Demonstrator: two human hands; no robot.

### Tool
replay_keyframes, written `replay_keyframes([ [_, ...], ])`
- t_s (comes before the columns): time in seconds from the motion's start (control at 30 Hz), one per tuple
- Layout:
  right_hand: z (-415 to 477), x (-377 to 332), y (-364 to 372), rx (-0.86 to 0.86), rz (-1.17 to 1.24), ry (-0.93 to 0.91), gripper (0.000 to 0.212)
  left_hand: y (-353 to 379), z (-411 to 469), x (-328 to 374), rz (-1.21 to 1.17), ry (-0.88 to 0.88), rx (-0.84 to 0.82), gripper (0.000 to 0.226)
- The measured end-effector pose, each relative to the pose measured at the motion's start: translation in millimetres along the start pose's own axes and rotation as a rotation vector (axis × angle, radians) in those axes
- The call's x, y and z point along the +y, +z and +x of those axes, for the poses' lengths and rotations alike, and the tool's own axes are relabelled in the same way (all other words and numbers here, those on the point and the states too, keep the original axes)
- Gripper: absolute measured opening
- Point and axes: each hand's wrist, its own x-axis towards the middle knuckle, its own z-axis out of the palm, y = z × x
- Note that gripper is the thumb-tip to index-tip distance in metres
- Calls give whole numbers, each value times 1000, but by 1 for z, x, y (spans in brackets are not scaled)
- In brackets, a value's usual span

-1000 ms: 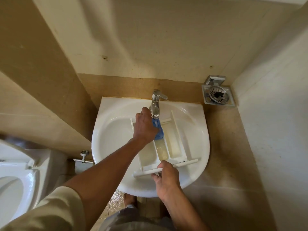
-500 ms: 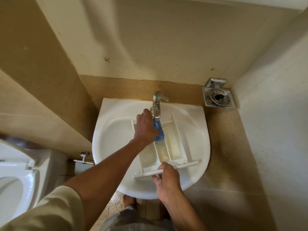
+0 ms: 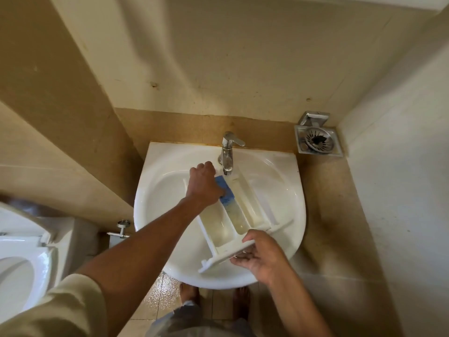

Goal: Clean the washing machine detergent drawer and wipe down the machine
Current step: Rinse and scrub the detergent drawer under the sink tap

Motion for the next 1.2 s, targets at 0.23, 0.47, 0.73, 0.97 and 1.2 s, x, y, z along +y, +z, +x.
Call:
replay_keyframes([
  [0.23,12,-60,-40,-69,-389,-44,31,-47,4,-12,-194,-328,-454,35],
  [0.47,19,-69,-26,-34,-620,-176,24,-32,-27,-59,-543,-456,-333,47],
  [0.73,18,-71,-23,38,-596,-291,22,-19,-48,-57,-876,-513,-209,46],
  [0.97,14,-73,-18,28,-650,-328,34,-14,-62,-70,-1002,-497,-267,32],
  [1.2,-19,-81,0,149,-815,-610,41,21,-76,-71,-1293,-683,-308,26],
])
